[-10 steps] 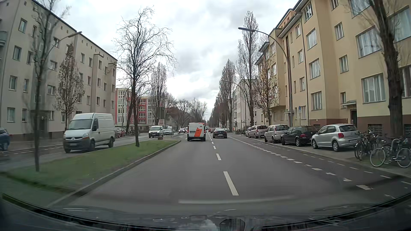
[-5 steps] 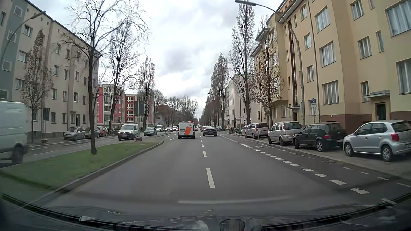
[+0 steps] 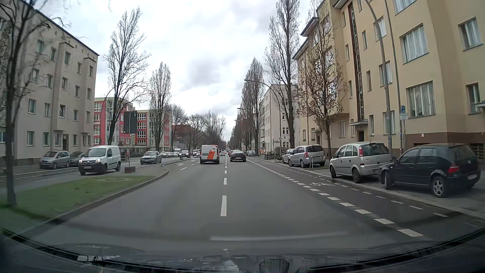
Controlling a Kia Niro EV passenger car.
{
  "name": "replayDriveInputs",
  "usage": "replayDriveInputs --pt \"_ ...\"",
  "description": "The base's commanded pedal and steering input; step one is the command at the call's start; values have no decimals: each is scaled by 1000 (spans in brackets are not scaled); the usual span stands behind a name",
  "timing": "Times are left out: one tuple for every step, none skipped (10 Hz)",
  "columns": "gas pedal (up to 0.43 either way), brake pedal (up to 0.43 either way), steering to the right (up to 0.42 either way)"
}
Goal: Follow the waypoints while adhering to traffic rules and regulations
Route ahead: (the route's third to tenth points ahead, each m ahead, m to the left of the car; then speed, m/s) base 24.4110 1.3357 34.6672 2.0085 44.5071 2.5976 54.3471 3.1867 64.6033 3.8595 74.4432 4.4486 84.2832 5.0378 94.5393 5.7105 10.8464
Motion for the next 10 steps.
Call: replayDriveInputs --pt "0 12 3" --pt "0 12 -2" --pt "0 12 -4" --pt "0 12 -7" --pt "0 12 -11" --pt "0 12 -12" --pt "0 12 -13" --pt "0 12 -16" --pt "0 12 -16" --pt "0 12 -16"
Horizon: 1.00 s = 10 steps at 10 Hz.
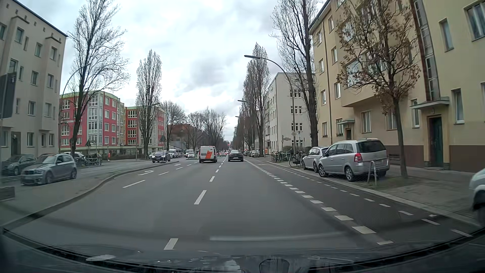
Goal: Follow the waypoints while adhering to traffic rules and regulations
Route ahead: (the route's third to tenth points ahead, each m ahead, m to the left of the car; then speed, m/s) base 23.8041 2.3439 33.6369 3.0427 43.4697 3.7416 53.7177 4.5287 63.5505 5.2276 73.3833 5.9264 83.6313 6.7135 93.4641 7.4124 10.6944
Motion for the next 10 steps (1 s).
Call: replayDriveInputs --pt "0 12 -16" --pt "0 12 -16" --pt "0 12 -16" --pt "0 12 -16" --pt "0 12 -15" --pt "0 12 -15" --pt "0 12 -15" --pt "0 12 -15" --pt "0 12 -15" --pt "0 12 -14"
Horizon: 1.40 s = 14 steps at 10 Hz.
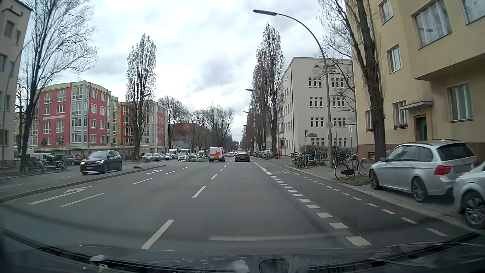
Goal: Follow the waypoints while adhering to traffic rules and regulations
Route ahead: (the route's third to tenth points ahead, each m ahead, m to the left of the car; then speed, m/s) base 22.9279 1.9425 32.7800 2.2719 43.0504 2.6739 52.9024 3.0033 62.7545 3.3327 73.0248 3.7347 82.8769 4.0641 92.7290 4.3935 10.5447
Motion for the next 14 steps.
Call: replayDriveInputs --pt "0 12 -14" --pt "0 12 -13" --pt "0 12 -10" --pt "0 12 -9" --pt "20 12 -9" --pt "59 12 -9" --pt "67 12 -9" --pt "79 12 -9" --pt "79 12 -9" --pt "79 12 -7" --pt "87 12 -5" --pt "87 12 -5" --pt "87 12 -4" --pt "87 12 -4"
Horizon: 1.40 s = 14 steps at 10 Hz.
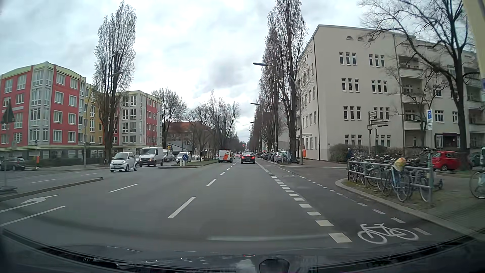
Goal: Follow the waypoints while adhering to traffic rules and regulations
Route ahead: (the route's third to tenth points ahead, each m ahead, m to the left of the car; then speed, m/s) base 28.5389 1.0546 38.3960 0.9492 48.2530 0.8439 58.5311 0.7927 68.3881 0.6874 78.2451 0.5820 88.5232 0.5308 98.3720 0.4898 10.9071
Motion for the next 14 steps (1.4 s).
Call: replayDriveInputs --pt "87 12 -4" --pt "87 12 -4" --pt "87 12 -4" --pt "79 12 -4" --pt "39 12 -4" --pt "39 12 -4" --pt "39 12 -4" --pt "47 12 -4" --pt "47 12 -4" --pt "47 12 -4" --pt "20 12 -4" --pt "0 12 -4" --pt "0 12 -4" --pt "0 12 -4"
